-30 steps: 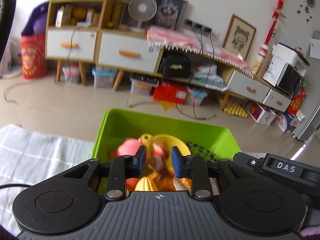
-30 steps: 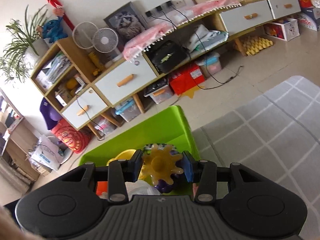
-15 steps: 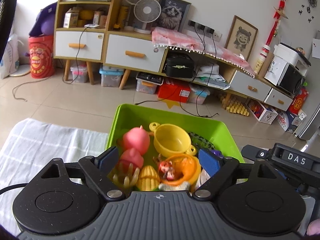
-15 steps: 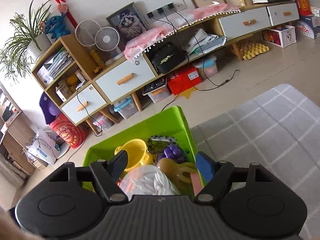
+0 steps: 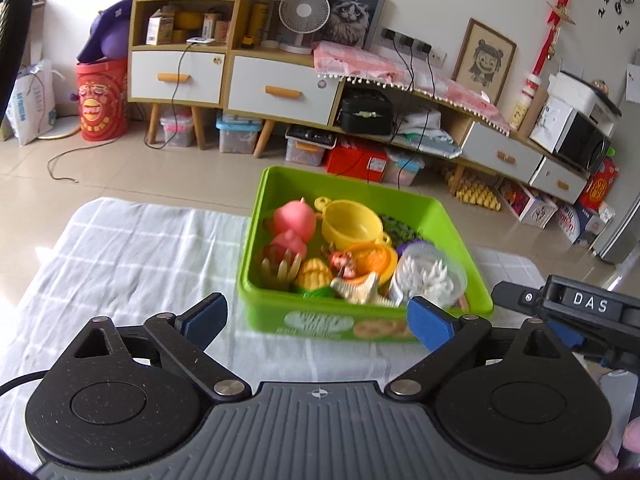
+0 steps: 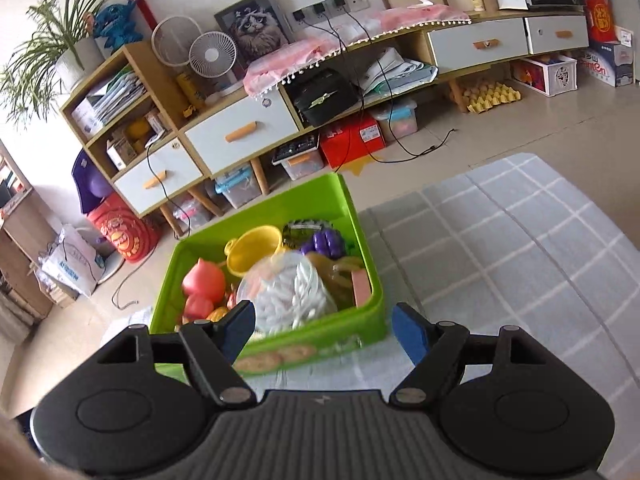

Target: Organize rigid objects

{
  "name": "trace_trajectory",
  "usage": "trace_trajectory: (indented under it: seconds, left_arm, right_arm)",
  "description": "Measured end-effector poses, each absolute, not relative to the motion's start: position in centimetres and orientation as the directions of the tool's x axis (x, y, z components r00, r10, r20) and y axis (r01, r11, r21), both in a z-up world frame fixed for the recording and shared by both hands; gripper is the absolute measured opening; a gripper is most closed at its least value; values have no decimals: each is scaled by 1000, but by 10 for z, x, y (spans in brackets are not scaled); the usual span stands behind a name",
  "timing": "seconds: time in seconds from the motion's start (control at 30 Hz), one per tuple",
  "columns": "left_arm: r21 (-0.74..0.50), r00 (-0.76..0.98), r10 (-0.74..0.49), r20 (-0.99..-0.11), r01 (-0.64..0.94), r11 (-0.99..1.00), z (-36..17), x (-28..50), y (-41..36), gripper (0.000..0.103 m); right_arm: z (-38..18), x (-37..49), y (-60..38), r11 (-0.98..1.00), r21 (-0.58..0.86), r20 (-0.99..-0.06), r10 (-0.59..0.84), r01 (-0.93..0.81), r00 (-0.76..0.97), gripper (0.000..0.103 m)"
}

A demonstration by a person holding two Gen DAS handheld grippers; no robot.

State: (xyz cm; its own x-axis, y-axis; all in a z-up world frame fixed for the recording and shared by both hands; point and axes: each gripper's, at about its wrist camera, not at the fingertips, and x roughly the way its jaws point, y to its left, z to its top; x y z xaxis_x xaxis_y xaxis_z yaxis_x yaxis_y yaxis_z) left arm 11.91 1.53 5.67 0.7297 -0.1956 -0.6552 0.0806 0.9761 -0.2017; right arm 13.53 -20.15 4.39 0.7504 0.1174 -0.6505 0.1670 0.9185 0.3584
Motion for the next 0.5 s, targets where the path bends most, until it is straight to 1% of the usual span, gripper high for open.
trace_trajectory:
  seconds: [0.23, 0.33, 0.4, 0.5]
  left_arm:
    - [-176, 701, -174, -691, 70, 982, 53, 96, 14, 100]
    - [-139, 698, -154, -699, 78, 987, 49, 86, 10, 100]
    - [-116, 702, -138, -699, 80, 990, 46, 78, 9, 101]
    - [-89, 692, -117, -712, 76, 993, 43, 69, 9, 101]
  right_arm:
    - [47, 113, -198, 936, 321, -672, 117, 146, 731, 53]
    - [48, 107, -195, 948, 290, -680, 106, 133, 725, 54]
    - [47, 101, -193, 958, 262, -684, 97, 118, 723, 61]
    - [43, 93, -189, 969, 226, -700, 89, 101, 709, 61]
